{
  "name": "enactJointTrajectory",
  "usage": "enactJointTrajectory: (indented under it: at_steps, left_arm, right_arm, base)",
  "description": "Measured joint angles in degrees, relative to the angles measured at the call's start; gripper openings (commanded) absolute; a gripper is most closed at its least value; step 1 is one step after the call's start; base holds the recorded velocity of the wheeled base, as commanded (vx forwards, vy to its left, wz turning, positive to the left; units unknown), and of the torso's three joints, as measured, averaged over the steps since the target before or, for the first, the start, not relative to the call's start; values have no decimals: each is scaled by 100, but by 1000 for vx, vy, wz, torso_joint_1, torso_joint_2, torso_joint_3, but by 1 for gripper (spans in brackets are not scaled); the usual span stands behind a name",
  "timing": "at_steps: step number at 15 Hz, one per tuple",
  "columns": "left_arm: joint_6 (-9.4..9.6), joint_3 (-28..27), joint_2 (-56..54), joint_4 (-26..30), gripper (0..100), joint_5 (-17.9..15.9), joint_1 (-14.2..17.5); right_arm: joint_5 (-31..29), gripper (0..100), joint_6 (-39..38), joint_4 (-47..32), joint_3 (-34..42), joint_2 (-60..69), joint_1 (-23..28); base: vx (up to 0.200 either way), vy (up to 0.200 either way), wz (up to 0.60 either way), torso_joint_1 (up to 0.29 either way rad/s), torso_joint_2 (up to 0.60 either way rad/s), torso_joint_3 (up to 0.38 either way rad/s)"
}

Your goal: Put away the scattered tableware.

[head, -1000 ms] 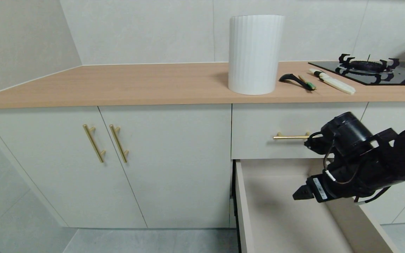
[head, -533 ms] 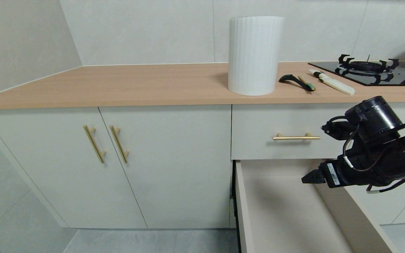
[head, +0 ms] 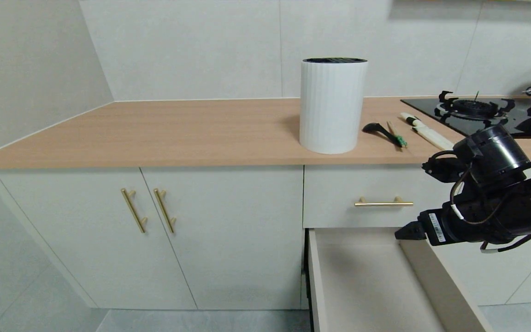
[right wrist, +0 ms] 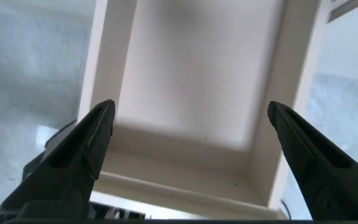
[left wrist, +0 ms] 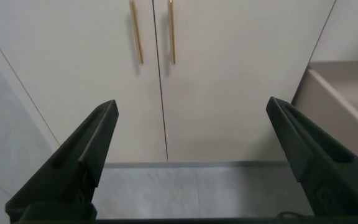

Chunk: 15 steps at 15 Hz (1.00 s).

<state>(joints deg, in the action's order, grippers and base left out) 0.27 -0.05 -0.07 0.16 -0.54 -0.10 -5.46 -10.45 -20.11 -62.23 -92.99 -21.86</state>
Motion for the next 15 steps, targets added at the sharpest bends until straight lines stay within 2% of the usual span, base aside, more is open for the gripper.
enactJointTrajectory:
  at_steps: [8,13,15]
  left_arm:
    - [0,0,0,0,100,0,0]
    - [0,2,0,0,100,2,0]
    - [0,2,0,0,100,0,0]
  right_arm:
    - [-1,100,2,24,0,-4,0]
    - [-110,100,13,718,-26,46,-2]
    - [-279,100,9,989,-400,-72,-7]
  base:
    - [0,0,0,168,-445,-274]
    - [0,0,0,25,-56,-33]
    - [0,0,0,0,0,0]
